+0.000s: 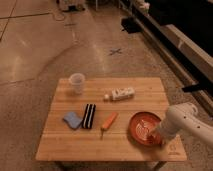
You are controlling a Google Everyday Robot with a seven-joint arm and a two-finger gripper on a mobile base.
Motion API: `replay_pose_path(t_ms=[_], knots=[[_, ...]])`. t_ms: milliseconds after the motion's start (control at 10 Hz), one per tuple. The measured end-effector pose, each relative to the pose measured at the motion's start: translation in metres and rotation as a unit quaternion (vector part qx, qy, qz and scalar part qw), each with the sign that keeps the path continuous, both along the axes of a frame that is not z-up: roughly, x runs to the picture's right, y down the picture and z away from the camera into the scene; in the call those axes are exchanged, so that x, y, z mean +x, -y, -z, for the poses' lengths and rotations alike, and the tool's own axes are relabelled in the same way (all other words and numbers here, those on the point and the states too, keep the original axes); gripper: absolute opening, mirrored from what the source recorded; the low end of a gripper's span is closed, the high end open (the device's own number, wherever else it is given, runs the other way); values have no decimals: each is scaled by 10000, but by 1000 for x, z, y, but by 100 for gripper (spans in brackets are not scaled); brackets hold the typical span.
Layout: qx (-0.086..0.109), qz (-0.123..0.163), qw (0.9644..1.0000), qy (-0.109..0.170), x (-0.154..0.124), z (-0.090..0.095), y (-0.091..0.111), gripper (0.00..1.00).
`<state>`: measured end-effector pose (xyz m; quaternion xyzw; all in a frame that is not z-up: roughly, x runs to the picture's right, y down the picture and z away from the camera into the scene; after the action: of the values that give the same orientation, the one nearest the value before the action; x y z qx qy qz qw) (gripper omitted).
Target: Pick up the ceramic bowl
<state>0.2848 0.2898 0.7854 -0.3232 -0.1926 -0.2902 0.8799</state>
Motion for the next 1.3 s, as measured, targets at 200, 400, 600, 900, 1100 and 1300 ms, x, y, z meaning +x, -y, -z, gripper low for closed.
replay_pose_path(t_ms=[200,400,600,900,1100,1300], knots=[[-7,-4,10000,-5,1,1,0,62],[28,-11,10000,25,0,4,7,40],[55,-30,10000,28,3,7,11,22],[126,-8,9999,45,4,9,17,0],[172,19,9998,81,2,8,17,0],[151,104,9997,135,-3,9,14,0]])
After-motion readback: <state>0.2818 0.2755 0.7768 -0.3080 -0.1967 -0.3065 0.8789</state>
